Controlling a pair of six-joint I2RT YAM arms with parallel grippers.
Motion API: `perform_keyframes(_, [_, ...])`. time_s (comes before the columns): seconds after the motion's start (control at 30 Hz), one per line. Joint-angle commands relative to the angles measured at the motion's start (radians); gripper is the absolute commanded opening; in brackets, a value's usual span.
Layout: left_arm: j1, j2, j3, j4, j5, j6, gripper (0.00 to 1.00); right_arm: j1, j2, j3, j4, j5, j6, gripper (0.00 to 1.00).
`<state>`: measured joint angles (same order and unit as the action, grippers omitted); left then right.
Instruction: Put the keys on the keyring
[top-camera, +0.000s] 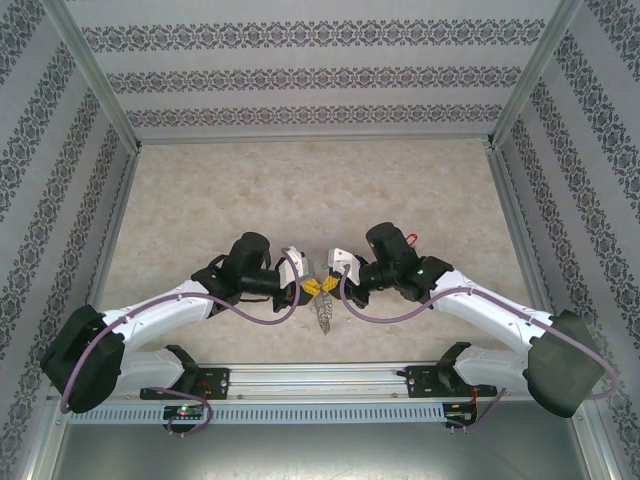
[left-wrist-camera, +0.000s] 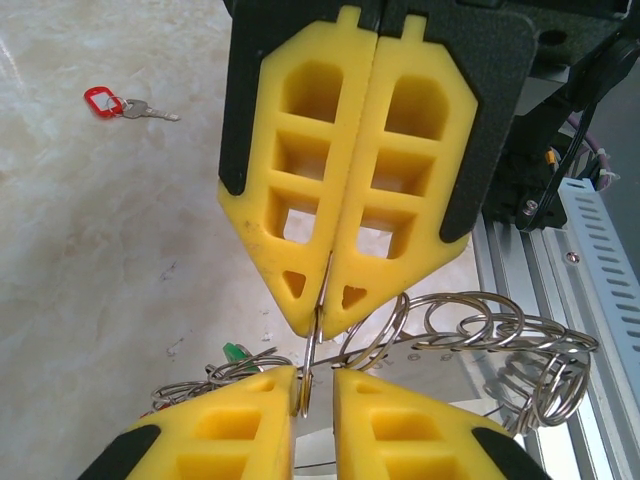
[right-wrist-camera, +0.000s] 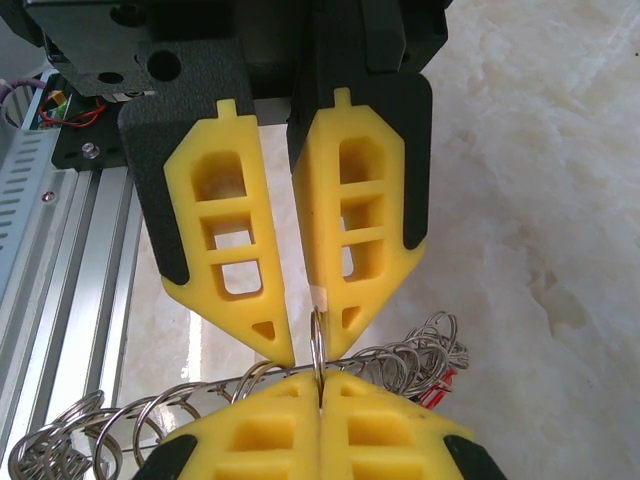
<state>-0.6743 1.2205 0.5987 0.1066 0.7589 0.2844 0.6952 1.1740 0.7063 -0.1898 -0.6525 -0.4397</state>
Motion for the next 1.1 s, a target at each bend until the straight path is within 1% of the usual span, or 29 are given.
perform_keyframes(0.0, [-0.01, -0.01, 0.017, 0.048, 0.029, -0.006, 0.19, -0.014, -0.013, -0.004, 0.038, -0.044, 0.015, 0.0])
perform_keyframes(0.13, [-0.01, -0.01, 0.016, 0.05, 0.029, -0.007, 0.2, -0.013, -0.014, -0.005, 0.039, -0.044, 0.016, 0.0])
perform_keyframes(0.23, [-0.01, -0.013, 0.014, 0.05, 0.03, -0.009, 0.23, -0.013, -0.014, -0.008, 0.038, -0.041, 0.014, 0.0])
perform_keyframes(0.37, [-0.01, -0.02, 0.011, 0.053, 0.027, -0.01, 0.23, -0.013, -0.014, -0.01, 0.036, -0.038, 0.011, 0.0])
perform_keyframes(0.6, [-0.01, -0.02, 0.011, 0.05, 0.027, -0.008, 0.12, -0.013, -0.013, -0.008, 0.034, -0.033, 0.007, 0.0])
perform_keyframes(0.7, [-0.01, -0.02, 0.011, 0.049, 0.027, -0.006, 0.06, -0.013, -0.011, -0.008, 0.034, -0.033, 0.008, 0.0])
perform_keyframes(0.73, [-0.01, -0.02, 0.01, 0.046, 0.027, -0.004, 0.01, -0.014, -0.01, -0.008, 0.036, -0.033, 0.007, 0.0])
perform_keyframes(0.77, [-0.01, -0.02, 0.011, 0.044, 0.027, -0.002, 0.0, -0.014, -0.01, -0.007, 0.034, -0.033, 0.008, 0.0])
perform_keyframes(0.93, [-0.011, -0.024, 0.013, 0.045, 0.019, -0.001, 0.0, -0.012, -0.013, -0.005, 0.037, -0.023, 0.017, 0.0])
perform_keyframes(0.97, [-0.011, -0.024, 0.011, 0.048, 0.013, -0.002, 0.0, -0.013, -0.017, -0.005, 0.035, -0.014, 0.02, 0.03])
perform_keyframes(1.07, [-0.011, -0.031, 0.009, 0.06, -0.025, -0.026, 0.0, -0.014, -0.047, -0.014, 0.029, 0.044, 0.031, 0.2])
